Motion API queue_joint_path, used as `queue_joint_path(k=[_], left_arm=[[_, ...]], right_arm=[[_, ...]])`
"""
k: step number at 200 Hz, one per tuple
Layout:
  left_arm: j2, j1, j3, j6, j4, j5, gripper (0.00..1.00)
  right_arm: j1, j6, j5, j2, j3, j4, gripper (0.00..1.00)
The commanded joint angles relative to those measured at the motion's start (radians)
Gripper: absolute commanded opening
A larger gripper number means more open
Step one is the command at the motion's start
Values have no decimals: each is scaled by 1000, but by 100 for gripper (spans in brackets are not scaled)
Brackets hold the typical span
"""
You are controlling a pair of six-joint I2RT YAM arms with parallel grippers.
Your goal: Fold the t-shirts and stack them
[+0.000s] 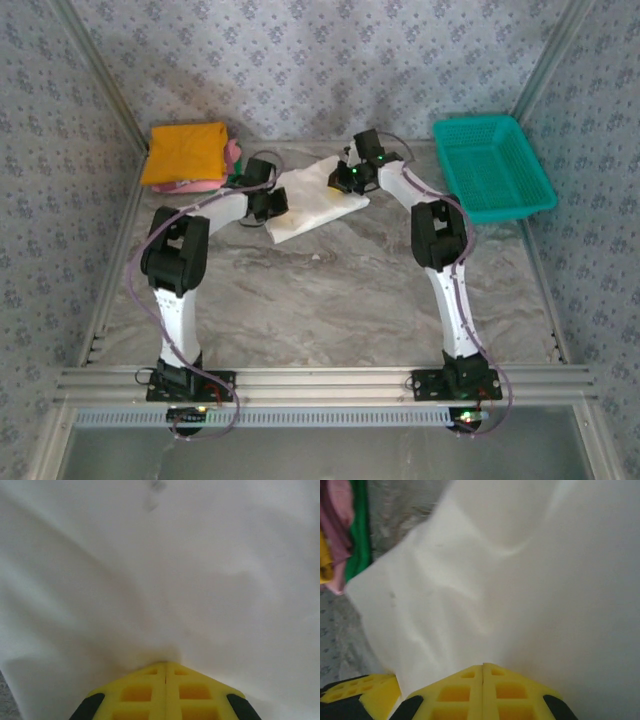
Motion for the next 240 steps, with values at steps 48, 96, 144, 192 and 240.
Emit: queue_joint_path(k=[48, 96, 144, 192, 240], left_arm=[[84, -12, 9, -33, 61, 12, 0], [193, -32, 263, 240, -138, 109, 0], [-7, -28, 144, 200, -106, 15, 0], [-230, -46, -66, 172, 20, 12, 0], [-45, -137, 31, 187, 165, 349, 0]], right_arm=[[-49, 110, 77, -65, -337, 221, 0], [-41, 229, 192, -285, -708, 380, 0], [-43, 174, 135, -379, -699, 387, 0], [-35, 148, -47, -497, -751, 473, 0], [47, 231, -134, -456, -817, 609, 0]])
